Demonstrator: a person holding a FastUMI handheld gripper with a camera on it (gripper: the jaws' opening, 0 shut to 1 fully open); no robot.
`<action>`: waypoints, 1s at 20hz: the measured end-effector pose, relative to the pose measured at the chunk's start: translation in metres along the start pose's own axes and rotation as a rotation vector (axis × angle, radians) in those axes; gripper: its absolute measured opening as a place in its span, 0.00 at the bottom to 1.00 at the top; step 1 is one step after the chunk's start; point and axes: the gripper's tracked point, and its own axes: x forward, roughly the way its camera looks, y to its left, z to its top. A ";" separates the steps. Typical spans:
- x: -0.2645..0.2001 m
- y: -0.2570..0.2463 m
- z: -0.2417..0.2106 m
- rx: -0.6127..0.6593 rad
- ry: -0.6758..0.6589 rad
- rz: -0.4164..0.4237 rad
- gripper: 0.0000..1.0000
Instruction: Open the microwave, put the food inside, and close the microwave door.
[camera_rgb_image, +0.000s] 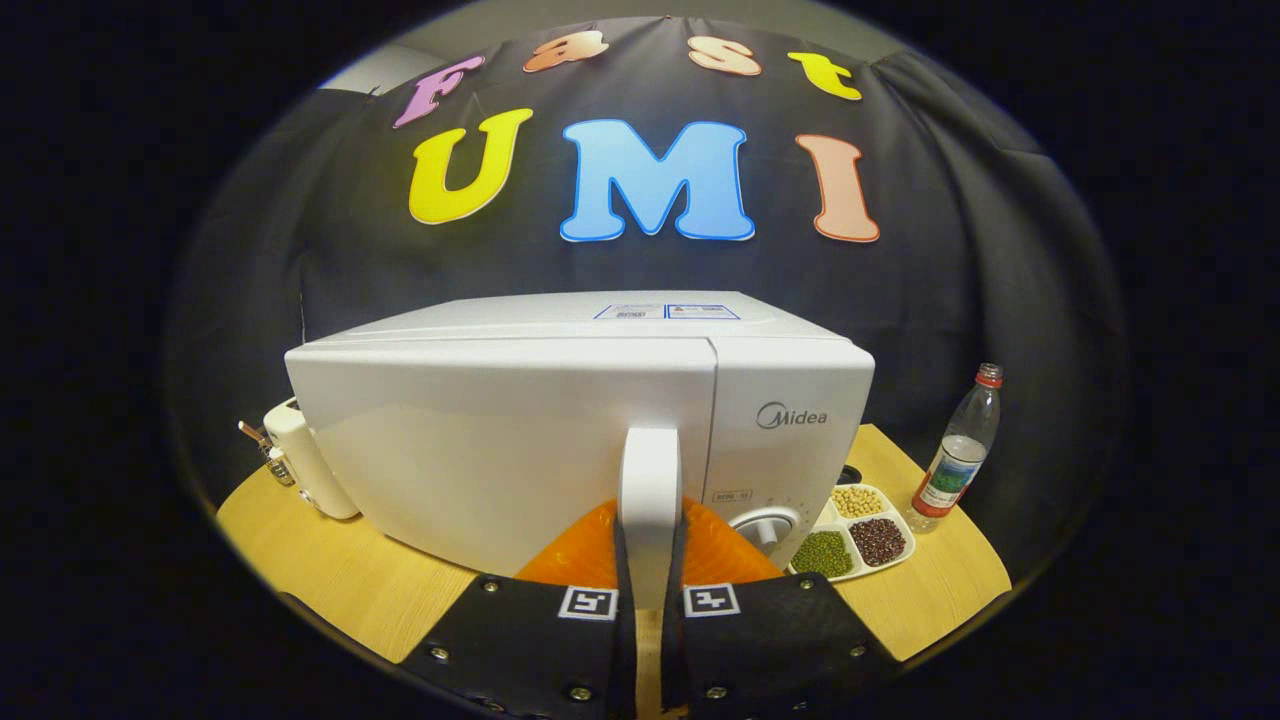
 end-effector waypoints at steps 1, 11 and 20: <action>-0.002 0.001 -0.003 0.003 0.012 0.002 0.10; -0.096 0.044 -0.036 0.003 0.055 0.023 0.10; -0.165 0.109 -0.060 -0.014 0.077 0.083 0.13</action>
